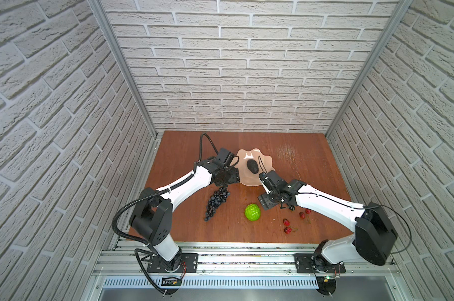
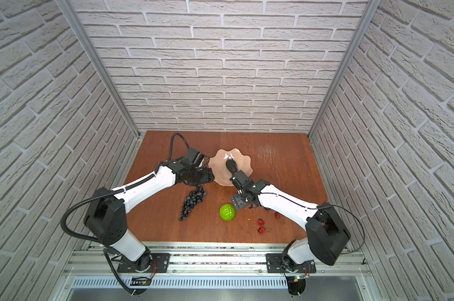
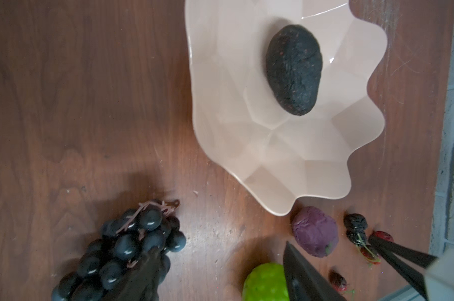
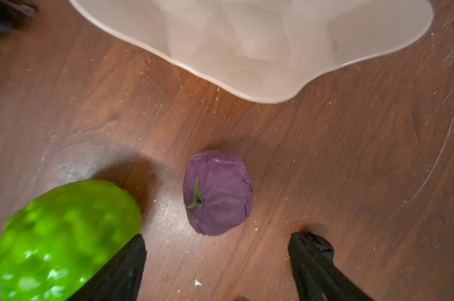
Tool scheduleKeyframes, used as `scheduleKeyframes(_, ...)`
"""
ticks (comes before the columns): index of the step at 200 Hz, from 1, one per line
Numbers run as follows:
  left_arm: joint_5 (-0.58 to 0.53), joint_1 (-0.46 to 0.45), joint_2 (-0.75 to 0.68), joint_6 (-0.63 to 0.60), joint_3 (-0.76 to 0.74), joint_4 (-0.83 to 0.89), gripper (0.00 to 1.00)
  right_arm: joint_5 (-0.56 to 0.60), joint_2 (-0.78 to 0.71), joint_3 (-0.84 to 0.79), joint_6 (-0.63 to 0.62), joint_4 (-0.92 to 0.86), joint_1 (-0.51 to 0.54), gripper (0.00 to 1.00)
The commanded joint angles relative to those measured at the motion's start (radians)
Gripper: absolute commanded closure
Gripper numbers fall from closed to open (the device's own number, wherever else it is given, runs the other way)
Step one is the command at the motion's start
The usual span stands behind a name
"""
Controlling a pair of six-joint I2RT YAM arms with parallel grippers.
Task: Place and organize the fake fruits in the fruit bowl
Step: 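Grasp the purple fruit beside the green fruit with the right gripper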
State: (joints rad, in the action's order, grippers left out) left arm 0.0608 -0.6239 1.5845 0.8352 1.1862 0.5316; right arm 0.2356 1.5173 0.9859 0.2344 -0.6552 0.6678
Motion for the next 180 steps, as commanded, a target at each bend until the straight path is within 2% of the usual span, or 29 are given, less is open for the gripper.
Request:
scheduleKeyframes(1,-0.035,0.008,-0.057,0.02,-0.023,-0.073,0.26,0.044,0.033,0.048,-0.018,0.017,0.005,0.14)
scheduleKeyframes(61,-0.013,0.028,-0.066,0.037,-0.036,-0.085,0.26,-0.007,0.184,0.102,-0.027,0.029,-0.009,0.26)
scheduleKeyframes(180,-0.003,0.026,-0.058,0.058,-0.04,-0.095,0.26,-0.027,0.198,0.06,-0.004,0.069,-0.009,0.44)
